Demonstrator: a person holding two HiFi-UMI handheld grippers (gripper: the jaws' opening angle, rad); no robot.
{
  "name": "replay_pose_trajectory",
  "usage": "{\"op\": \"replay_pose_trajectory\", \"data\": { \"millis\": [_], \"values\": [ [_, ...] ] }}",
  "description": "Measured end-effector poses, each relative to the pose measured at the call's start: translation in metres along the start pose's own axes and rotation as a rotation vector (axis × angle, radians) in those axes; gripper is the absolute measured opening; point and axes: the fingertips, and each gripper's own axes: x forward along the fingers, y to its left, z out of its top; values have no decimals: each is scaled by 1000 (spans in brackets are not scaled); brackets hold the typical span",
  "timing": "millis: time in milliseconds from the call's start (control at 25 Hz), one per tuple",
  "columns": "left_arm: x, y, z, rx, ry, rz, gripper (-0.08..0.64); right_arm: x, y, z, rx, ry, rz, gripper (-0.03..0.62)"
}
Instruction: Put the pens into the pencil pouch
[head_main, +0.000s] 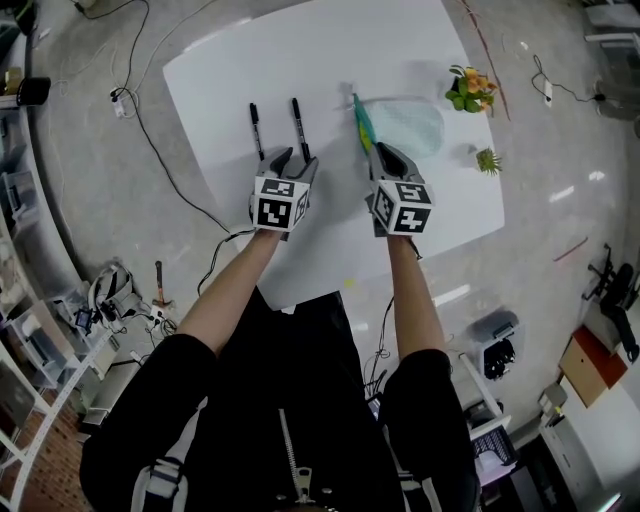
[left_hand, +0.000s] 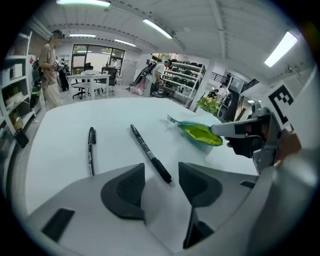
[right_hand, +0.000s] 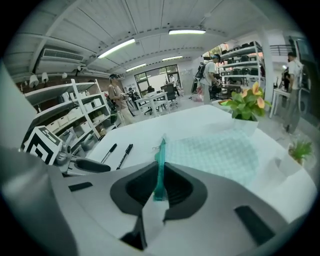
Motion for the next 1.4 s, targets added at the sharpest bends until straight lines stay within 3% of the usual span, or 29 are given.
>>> {"op": "replay_pose_trajectory", "data": {
  "millis": [200, 440, 920, 1400],
  "values": [
    [8, 3, -8, 51, 2, 83, 196, -2, 0, -2, 26, -6, 10, 49],
    [6, 16, -6, 127, -20, 176, 74, -2, -1, -2, 33, -6, 19, 49],
    [-5, 16, -3, 84, -39, 106, 57, -3, -6, -3, 49, -2, 29, 48],
    [-40, -3, 28, 252, -116, -41, 54, -14, -8, 14, 49, -25, 28, 48]
  ]
}}
